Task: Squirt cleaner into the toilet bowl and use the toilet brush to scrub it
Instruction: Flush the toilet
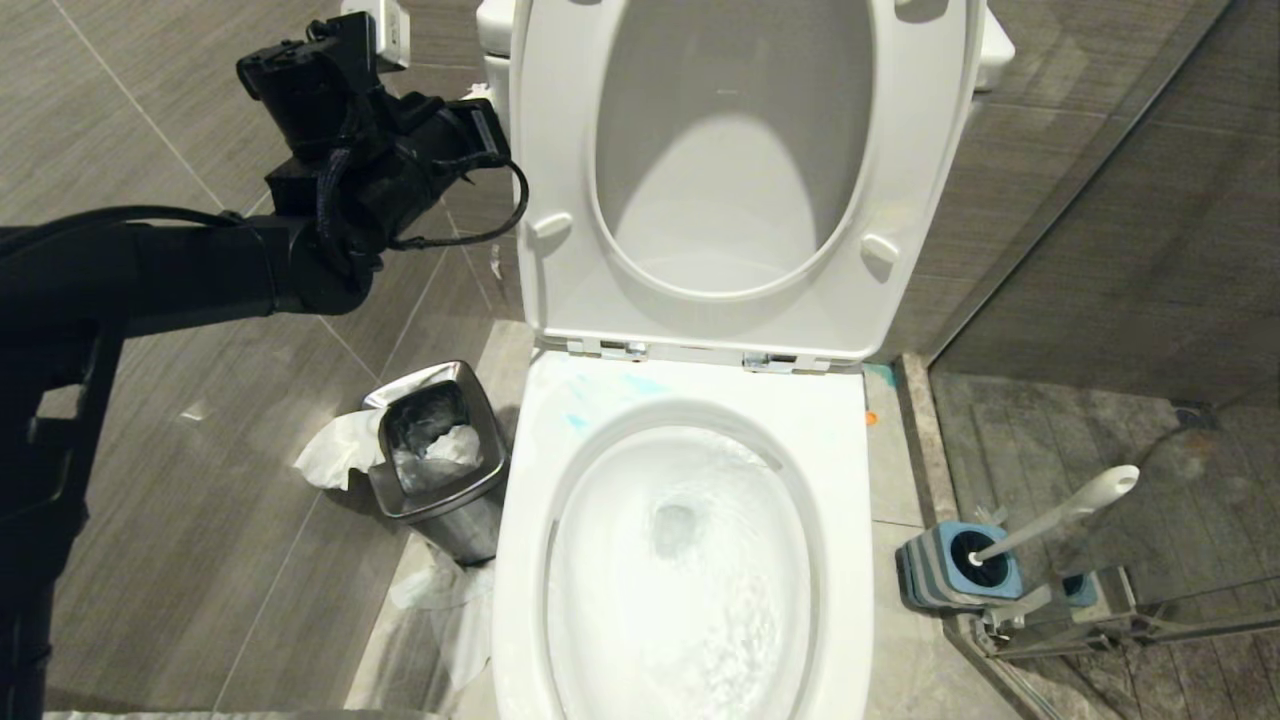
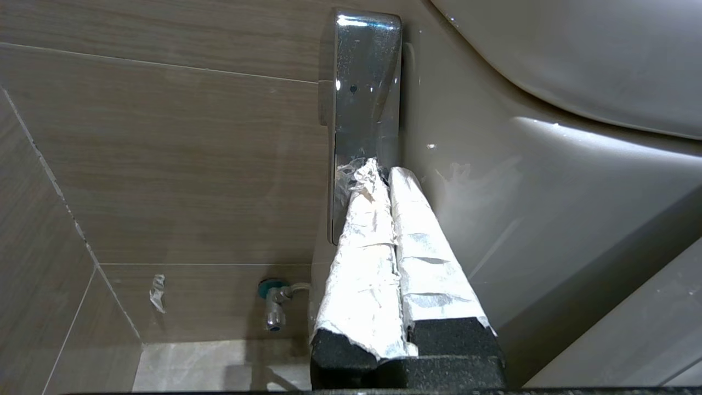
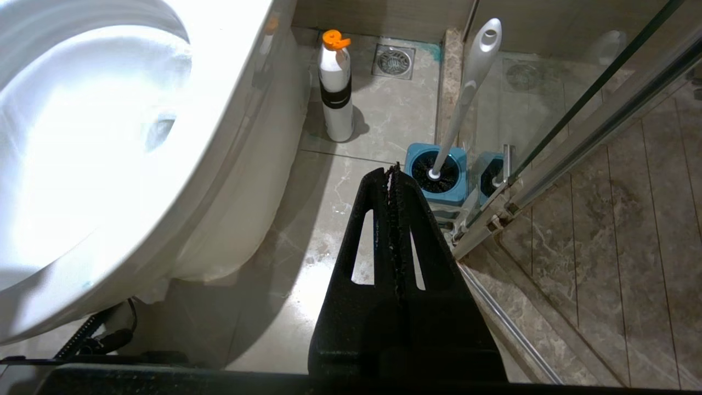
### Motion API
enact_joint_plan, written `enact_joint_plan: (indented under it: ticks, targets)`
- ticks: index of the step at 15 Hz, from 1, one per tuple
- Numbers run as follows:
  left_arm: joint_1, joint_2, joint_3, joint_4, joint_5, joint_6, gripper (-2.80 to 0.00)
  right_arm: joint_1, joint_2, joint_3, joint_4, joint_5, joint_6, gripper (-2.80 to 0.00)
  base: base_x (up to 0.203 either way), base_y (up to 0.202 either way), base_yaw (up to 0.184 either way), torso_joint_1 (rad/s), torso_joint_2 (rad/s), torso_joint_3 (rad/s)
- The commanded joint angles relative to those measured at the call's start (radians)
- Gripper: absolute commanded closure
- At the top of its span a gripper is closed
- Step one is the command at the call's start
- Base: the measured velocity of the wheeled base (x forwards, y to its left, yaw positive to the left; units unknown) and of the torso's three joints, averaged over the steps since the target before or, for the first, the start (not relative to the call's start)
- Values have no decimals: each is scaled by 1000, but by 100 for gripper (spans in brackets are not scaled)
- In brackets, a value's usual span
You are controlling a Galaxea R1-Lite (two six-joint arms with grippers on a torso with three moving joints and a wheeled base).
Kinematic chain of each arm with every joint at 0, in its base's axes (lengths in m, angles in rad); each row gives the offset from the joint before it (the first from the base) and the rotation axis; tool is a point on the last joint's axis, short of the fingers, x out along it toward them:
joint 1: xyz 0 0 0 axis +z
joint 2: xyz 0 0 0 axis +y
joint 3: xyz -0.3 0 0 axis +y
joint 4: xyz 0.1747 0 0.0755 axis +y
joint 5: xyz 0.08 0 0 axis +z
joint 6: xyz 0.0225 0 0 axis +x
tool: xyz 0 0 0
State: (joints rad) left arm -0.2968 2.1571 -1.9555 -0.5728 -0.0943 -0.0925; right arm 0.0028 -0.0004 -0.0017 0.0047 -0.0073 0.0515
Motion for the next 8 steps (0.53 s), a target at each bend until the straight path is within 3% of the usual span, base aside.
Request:
enact_joint_plan:
  ticks: [1,8]
  targets:
    - [1,-11,0,-5,-1,-1,0,0,0,0,0,0,1,0,0,0,0,0,0,0]
    - [2,-73,0,-6,-1,9,0,0,-1,0,0,0,1,0,0,0,0,0,0,0]
